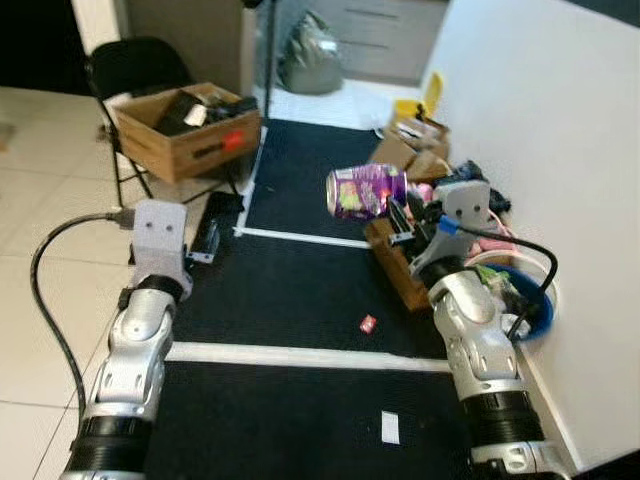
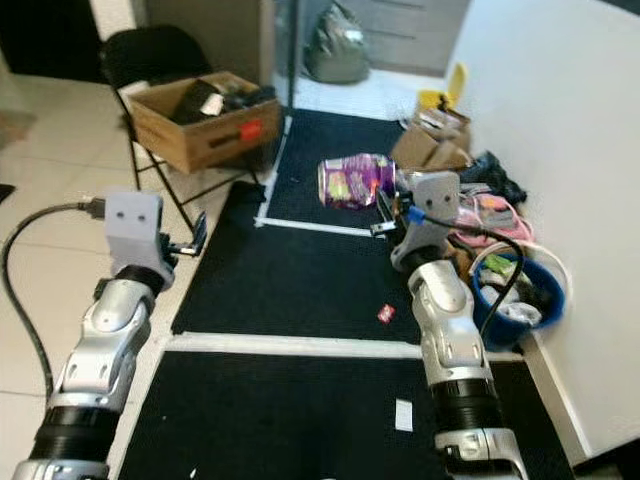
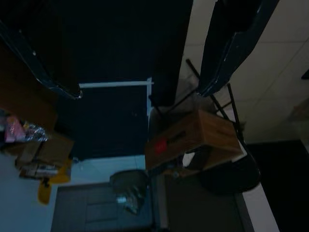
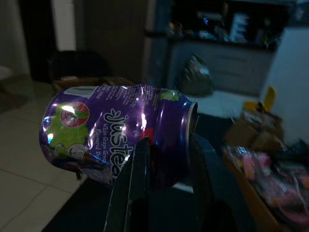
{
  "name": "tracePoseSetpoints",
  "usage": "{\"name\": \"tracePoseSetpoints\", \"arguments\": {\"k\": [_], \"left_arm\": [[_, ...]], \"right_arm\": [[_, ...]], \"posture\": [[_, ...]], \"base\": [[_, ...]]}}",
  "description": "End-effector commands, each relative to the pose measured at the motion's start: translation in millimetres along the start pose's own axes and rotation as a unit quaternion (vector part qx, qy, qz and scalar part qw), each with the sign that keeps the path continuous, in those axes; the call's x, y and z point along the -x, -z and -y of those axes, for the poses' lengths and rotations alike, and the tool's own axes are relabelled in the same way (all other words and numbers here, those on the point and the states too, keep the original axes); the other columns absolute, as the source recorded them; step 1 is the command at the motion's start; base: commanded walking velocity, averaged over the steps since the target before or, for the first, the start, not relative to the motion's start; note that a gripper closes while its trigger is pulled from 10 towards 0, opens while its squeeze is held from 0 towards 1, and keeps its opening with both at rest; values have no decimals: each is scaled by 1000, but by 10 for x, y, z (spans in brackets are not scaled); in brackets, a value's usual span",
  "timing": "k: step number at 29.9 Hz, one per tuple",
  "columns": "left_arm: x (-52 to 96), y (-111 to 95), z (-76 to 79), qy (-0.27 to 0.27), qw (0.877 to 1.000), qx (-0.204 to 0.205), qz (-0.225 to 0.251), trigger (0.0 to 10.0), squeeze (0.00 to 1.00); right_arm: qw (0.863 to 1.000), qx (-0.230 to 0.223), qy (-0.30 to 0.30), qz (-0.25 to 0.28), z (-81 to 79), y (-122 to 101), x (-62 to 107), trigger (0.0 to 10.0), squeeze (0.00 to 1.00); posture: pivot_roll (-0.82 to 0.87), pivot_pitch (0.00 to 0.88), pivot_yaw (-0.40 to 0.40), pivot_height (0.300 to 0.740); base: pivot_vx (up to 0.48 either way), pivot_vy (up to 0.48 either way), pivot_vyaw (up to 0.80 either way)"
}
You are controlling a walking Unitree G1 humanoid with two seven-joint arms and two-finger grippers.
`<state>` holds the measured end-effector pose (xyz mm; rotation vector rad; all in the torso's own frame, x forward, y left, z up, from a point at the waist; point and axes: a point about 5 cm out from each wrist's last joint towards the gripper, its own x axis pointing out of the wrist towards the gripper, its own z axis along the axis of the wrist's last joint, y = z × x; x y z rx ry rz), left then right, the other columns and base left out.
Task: Picking trash to rubbish bin
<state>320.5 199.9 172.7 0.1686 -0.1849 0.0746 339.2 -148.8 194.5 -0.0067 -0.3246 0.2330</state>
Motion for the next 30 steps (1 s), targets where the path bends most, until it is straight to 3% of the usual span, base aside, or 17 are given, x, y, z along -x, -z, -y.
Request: {"name": "tracePoseSetpoints", "arguments": {"k": [1,3,7,8,13,16,23,26,30], "left_arm": [[31,28,27,9,1000,0,-9,10000,0],[57,76,18,11,1000,12,-21,10000,0],[167,289,31,19,997,21,-67,10000,0],[167,289,31,19,997,21,-67,10000,0],[255,468,85,26,995,12,-95,10000,0],[315,604,123,35,992,6,-119,10000,0],[334,627,104,18,992,5,-128,10000,0],[340,635,153,30,991,-7,-129,10000,0],[317,617,186,50,991,-12,-122,10000,0]], "right_arm": [[1000,3,5,-13,42,66,55,10000,0],[1000,-2,7,-29,41,122,73,10000,0],[991,-19,-10,-130,-11,520,247,10000,0],[991,-19,-10,-130,-11,520,247,10000,0],[979,-50,-7,-198,-51,838,461,10000,0],[966,-57,1,-252,-95,1104,681,10000,0],[962,-39,27,-269,-91,1217,807,10000,0],[962,-37,37,-269,-68,1247,843,10000,0],[961,-66,51,-265,-62,1259,894,10000,0]], "posture": [[-16,91,-93,740],[-16,95,-90,740],[-8,92,-89,740],[-8,92,-89,740],[-3,78,-98,740],[-9,78,-108,740],[1,75,-96,740],[7,82,-30,740],[10,90,42,740]], "base": [[0,0,-800],[0,0,-800],[0,0,-120],[0,0,0],[0,0,0],[0,0,0],[0,0,0],[0,0,0],[0,0,0]]}}
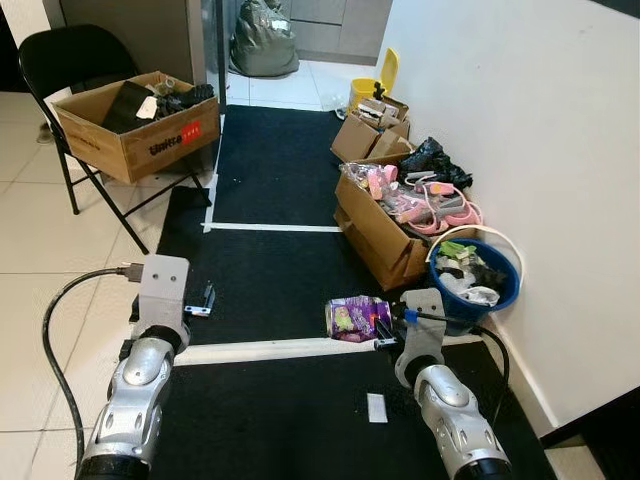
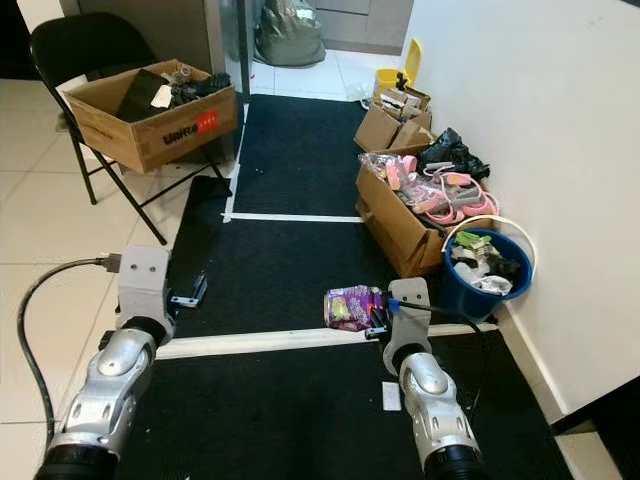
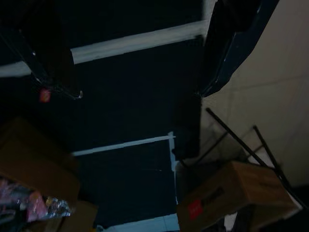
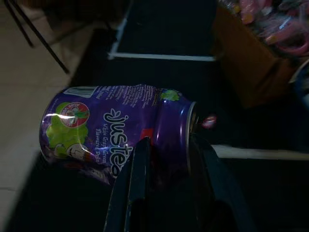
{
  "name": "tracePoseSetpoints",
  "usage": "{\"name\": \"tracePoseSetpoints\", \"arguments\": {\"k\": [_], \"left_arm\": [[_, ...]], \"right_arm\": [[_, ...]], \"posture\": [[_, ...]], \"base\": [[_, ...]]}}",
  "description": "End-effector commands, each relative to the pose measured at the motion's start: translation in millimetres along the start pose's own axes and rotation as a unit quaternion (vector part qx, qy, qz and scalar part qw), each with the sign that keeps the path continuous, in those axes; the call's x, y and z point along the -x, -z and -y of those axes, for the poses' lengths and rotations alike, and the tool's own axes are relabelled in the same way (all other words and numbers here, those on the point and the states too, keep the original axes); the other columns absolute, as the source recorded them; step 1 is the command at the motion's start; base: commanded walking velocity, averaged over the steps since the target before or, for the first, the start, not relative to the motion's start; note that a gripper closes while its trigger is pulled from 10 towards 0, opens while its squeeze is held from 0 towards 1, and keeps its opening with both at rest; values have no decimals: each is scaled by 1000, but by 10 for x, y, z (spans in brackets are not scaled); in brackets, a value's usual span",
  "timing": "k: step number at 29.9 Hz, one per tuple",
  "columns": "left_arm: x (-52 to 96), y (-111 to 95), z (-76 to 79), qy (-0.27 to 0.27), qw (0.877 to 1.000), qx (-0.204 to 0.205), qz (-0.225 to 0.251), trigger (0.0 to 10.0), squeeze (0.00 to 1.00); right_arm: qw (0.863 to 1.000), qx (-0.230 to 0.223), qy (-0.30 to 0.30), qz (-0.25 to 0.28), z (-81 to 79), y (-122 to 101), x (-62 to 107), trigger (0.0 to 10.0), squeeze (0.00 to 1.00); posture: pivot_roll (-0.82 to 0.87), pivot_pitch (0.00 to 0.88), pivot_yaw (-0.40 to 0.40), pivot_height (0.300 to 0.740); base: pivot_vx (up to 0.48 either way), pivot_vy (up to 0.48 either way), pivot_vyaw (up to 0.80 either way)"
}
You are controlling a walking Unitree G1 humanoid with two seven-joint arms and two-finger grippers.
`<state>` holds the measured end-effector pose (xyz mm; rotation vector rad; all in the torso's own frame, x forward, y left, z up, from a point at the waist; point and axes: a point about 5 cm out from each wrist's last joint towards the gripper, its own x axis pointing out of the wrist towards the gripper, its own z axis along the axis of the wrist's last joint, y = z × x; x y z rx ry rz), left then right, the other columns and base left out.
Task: Picking trash to rubbish bin
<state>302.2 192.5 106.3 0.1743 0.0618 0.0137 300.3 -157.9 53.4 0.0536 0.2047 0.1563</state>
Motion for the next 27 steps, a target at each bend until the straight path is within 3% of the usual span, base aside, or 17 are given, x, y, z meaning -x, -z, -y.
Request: {"name": "tracePoseSetpoints", "arguments": {"k": [1,9,13,15,16,18,27], "left_arm": [[-13,1,29,20,1000,-13,0,10000,0],[-54,-55,-14,34,999,-19,12,10000,0],[-33,-56,-109,2,999,23,30,10000,0],[-33,-56,-109,2,999,23,30,10000,0],[-1,-41,-109,-3,998,56,31,10000,0],[31,-11,-95,1,997,72,27,10000,0],[137,61,-80,1,996,85,24,10000,0]], "right_arm": [[1000,-23,2,-5,-10,99,71,10000,0],[999,-43,-7,2,-107,187,165,10000,0],[998,-55,5,23,-147,175,210,10000,0],[998,-55,5,23,-147,175,210,10000,0],[997,-48,17,49,-128,91,214,10000,0],[996,-37,25,80,-122,-12,214,10000,0],[994,-33,9,103,-128,-128,161,10000,0]], "posture": [[11,95,88,740],[13,105,137,740],[-7,118,113,740],[-7,118,113,740],[-25,125,77,740],[-28,126,69,740],[-21,132,28,740]], "base": [[0,0,0],[0,0,0],[0,0,0],[0,0,0],[0,0,0],[0,0,0],[0,0,0]]}}
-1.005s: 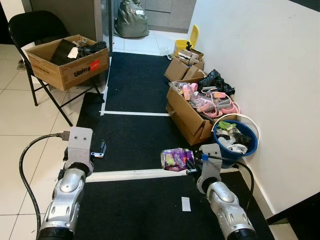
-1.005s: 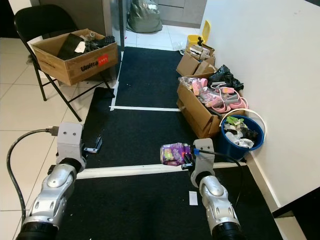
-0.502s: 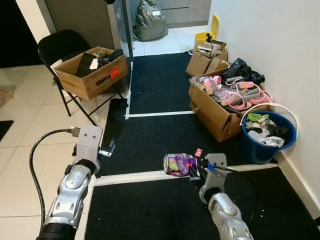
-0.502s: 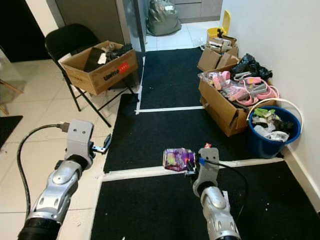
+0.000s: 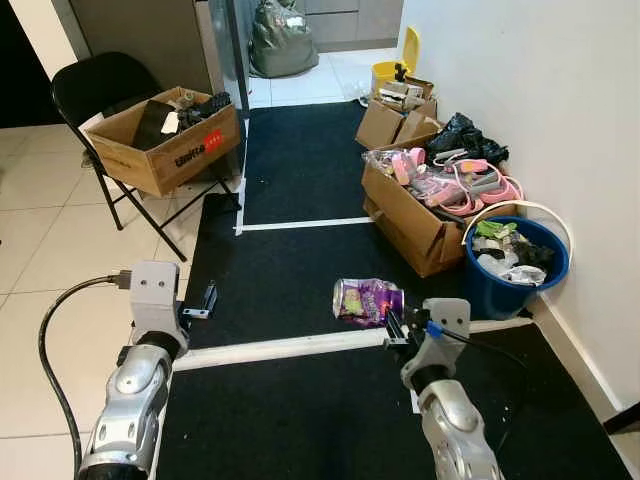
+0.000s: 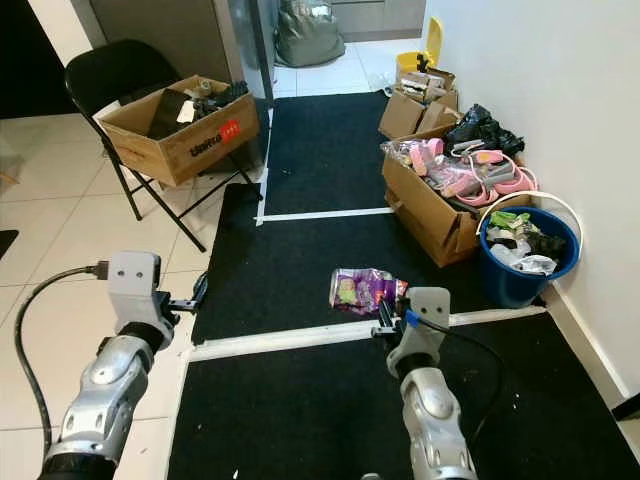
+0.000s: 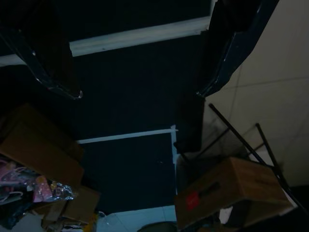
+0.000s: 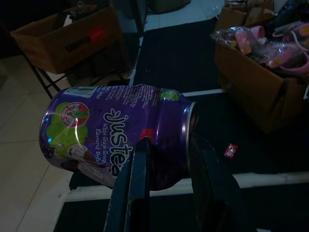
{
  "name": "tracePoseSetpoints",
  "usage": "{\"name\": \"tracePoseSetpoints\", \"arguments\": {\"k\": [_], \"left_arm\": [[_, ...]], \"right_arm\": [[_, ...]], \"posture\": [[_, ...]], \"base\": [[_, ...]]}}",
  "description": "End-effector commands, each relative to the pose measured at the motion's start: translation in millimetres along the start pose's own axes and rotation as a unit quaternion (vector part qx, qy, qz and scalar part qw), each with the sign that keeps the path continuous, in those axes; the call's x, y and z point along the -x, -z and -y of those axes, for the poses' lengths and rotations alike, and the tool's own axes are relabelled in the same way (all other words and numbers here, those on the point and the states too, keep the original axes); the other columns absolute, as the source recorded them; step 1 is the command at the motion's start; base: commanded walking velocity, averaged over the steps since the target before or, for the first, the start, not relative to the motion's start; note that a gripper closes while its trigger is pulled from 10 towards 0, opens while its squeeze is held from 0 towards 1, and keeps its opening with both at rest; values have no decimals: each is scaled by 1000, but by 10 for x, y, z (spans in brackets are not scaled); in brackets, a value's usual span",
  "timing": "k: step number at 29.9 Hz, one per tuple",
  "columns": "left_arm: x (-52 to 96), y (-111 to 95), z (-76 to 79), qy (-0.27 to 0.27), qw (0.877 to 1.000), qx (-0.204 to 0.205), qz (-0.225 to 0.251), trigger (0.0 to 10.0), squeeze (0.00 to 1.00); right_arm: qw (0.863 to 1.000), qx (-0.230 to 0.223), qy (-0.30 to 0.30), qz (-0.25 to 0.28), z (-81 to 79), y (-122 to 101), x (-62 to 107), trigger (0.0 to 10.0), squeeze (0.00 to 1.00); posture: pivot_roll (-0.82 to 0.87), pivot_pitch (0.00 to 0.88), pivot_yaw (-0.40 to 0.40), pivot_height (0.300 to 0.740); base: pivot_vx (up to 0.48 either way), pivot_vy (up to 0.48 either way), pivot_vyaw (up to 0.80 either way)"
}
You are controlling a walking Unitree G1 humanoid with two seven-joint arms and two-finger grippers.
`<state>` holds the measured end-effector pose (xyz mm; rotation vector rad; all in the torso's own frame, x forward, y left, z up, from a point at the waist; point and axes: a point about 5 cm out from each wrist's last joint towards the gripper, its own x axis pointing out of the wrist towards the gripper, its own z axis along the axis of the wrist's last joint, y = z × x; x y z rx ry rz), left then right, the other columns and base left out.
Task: Picking trash to rubbish bin
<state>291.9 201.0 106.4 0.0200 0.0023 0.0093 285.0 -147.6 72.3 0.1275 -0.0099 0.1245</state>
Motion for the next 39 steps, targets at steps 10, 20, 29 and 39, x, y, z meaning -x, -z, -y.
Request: {"name": "tracePoseSetpoints", "arguments": {"k": [10,20,29,39], "left_arm": [[36,48,-24,-10,1000,11,-6,10000,0],[28,49,7,2,1000,-4,-12,10000,0],[15,20,3,9,1000,-17,-11,10000,0],[12,20,12,9,1000,-19,-13,10000,0]], "right_arm": [[1000,2,4,6,71,-78,-102,10000,0],[1000,2,13,0,112,-61,-109,10000,0],[1000,3,20,-5,124,-39,-107,10000,0],[1000,-9,25,-14,154,-6,-103,10000,0]], "posture": [[-28,111,33,740],[-25,108,27,740],[-18,113,25,740],[-18,116,32,740]], "base": [[133,0,0],[283,0,0],[303,0,0],[305,0,-236]]}}
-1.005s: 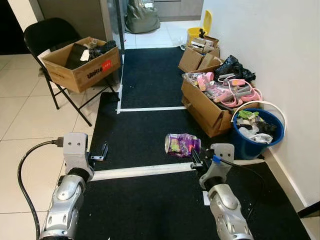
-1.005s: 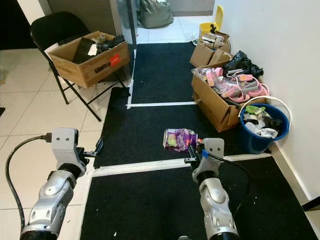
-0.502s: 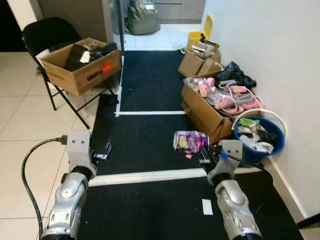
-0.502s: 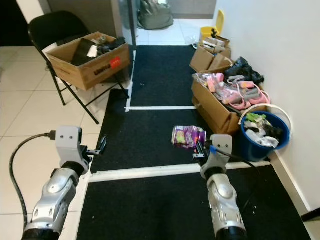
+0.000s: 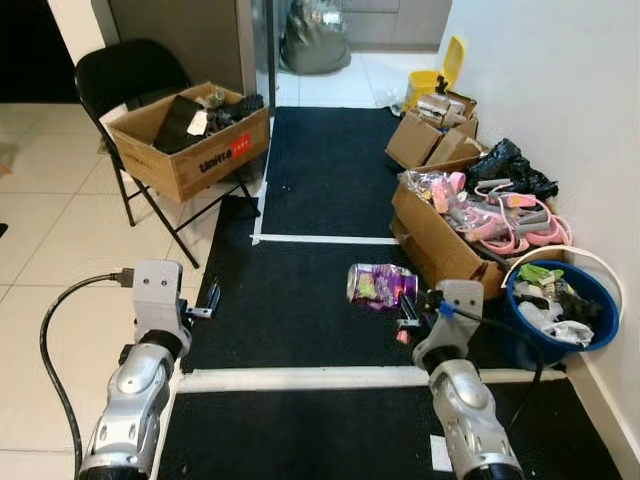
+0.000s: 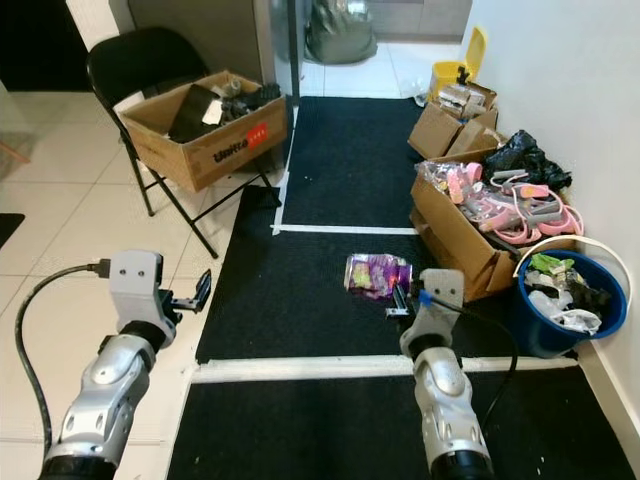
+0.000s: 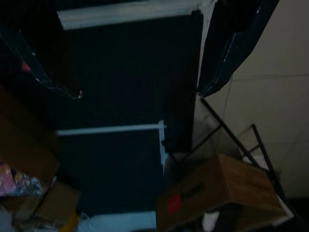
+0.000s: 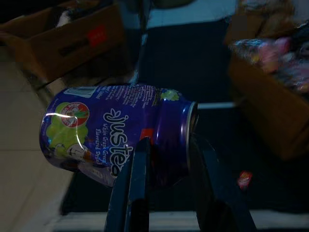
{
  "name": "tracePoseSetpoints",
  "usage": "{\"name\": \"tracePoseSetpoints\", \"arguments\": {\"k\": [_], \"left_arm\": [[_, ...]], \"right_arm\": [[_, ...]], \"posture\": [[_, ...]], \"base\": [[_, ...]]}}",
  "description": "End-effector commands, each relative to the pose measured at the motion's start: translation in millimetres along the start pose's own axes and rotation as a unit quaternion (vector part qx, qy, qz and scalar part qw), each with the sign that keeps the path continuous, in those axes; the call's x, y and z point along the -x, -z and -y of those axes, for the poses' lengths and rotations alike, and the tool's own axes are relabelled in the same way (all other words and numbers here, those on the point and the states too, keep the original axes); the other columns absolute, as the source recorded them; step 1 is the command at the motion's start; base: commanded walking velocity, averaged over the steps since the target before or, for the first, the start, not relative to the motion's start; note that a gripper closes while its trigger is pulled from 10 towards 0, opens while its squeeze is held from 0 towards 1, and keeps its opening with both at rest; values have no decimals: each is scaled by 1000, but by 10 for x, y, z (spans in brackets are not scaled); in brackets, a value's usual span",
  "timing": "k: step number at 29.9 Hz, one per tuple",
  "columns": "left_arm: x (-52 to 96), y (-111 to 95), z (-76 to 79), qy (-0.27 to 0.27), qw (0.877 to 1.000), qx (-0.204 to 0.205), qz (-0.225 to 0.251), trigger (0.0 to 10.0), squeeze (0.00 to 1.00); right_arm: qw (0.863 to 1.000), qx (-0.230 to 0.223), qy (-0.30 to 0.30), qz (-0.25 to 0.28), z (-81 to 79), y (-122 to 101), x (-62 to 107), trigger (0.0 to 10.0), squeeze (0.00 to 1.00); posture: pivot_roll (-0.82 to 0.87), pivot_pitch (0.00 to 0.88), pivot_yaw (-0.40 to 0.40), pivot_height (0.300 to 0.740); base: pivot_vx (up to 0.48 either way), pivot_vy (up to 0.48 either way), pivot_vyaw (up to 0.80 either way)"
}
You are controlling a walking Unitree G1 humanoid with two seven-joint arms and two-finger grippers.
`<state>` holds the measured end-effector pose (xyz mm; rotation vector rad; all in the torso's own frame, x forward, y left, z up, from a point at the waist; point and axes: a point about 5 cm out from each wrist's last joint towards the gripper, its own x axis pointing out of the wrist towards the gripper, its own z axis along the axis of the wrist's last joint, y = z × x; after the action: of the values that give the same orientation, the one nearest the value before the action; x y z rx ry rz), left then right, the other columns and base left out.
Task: Picking trash to rubbish bin
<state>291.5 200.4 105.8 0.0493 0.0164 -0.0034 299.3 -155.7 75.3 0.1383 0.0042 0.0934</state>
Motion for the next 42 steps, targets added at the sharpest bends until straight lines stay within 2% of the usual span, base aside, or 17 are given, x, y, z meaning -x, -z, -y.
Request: {"name": "tracePoseSetpoints", "arguments": {"k": [1,6,35,38,42], "left_arm": [[8,16,20,6,1000,-3,-6,10000,0],[9,14,33,9,1000,-2,-6,10000,0],[0,2,38,16,1000,-6,-7,10000,0],[-43,-31,35,20,1000,-5,-3,10000,0],[-164,-114,-42,27,1000,-12,7,10000,0]], "right_arm": [[1000,-7,11,-10,66,38,30,10000,0],[1000,-5,12,-15,74,61,42,10000,0],[1000,0,4,-13,30,59,23,10000,0],[1000,-1,4,-10,29,39,4,10000,0],[1000,-1,4,-6,26,15,-23,10000,0]], "posture": [[-18,116,32,740],[-12,117,35,740],[-7,117,36,740],[-3,118,30,740],[-3,116,28,740]], "base": [[304,0,-800],[304,0,-775],[302,0,0],[304,0,0],[303,0,0]]}}
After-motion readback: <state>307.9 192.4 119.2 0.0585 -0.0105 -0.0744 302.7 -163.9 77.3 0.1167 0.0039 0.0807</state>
